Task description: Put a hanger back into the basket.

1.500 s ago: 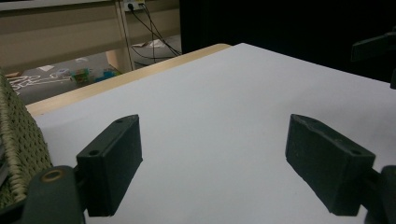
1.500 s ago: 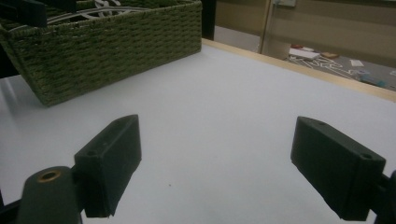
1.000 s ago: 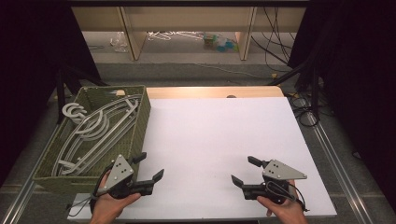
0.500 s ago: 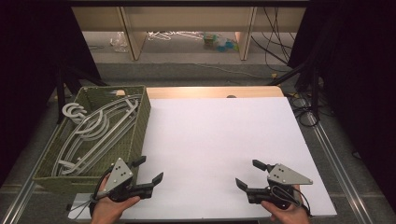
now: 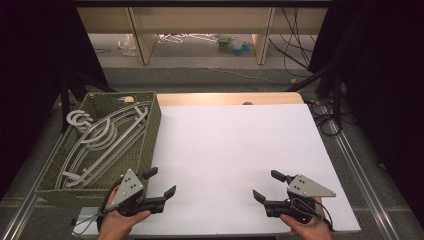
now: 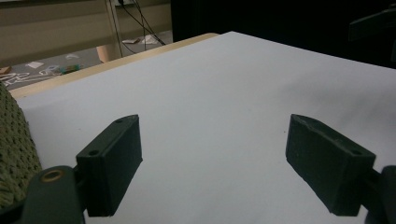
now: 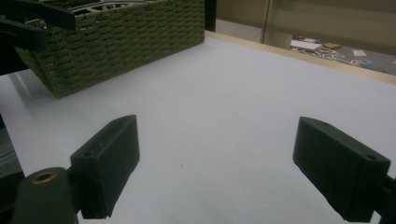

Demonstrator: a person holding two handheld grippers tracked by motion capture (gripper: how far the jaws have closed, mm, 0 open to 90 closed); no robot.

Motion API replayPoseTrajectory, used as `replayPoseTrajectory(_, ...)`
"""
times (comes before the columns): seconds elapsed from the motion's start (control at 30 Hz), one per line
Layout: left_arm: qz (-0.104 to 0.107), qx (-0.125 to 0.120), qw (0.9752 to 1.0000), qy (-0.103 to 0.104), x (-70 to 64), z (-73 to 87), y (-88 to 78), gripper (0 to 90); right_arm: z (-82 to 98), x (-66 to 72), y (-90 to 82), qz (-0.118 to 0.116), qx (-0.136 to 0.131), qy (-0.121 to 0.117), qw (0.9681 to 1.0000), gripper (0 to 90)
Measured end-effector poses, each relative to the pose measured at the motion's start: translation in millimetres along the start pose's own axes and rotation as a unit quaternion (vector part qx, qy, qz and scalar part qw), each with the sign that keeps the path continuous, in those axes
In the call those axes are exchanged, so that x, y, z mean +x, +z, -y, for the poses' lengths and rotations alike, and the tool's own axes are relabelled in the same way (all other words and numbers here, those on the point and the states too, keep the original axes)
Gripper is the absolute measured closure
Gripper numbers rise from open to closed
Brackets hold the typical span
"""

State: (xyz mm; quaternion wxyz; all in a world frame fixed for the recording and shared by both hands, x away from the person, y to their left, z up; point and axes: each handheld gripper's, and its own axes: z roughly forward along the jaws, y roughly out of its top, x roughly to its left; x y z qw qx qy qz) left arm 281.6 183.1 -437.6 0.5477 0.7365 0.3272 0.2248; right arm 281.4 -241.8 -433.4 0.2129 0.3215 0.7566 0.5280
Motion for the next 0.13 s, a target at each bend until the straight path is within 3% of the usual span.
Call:
replayPoseTrajectory(0.07, 0.001, 0.001, 1.0, 0.002, -1.0, -0.1, 0.2, 18.4, -0.1, 0.7, -0.2, -0.001, 0.003, 0.005, 1.0, 15.6)
replayPoseTrajectory(0.13, 0.002, 0.0, 1.0, -0.009, -2.6, 0.3, 0.7, 18.3, -0.2, 0.2, -0.2, 0.0, 0.001, 0.002, 1.0, 15.6)
